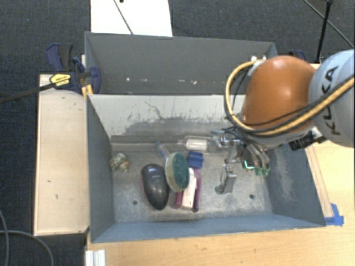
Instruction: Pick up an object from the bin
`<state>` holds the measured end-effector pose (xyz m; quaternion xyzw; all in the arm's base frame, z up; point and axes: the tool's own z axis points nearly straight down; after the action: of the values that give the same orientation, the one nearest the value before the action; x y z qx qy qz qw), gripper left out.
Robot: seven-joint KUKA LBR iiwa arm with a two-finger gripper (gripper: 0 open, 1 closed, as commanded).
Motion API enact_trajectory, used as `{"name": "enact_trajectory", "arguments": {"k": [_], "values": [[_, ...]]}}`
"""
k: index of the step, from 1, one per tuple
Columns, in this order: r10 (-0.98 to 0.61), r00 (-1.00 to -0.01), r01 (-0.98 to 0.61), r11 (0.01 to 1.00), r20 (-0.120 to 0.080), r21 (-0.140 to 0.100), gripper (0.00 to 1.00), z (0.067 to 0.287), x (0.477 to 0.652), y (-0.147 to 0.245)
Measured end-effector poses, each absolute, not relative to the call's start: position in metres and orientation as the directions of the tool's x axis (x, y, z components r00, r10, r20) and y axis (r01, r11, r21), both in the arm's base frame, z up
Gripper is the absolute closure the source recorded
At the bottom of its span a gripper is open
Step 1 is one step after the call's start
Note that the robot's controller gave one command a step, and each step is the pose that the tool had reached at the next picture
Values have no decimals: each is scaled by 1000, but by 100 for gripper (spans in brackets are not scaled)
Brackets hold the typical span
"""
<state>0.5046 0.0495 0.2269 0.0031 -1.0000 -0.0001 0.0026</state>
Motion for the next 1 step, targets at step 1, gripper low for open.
{"name": "enact_trajectory", "arguments": {"k": [1], "values": [[-312,-950,-312,950,-2,0,0,111,589,50]]}}
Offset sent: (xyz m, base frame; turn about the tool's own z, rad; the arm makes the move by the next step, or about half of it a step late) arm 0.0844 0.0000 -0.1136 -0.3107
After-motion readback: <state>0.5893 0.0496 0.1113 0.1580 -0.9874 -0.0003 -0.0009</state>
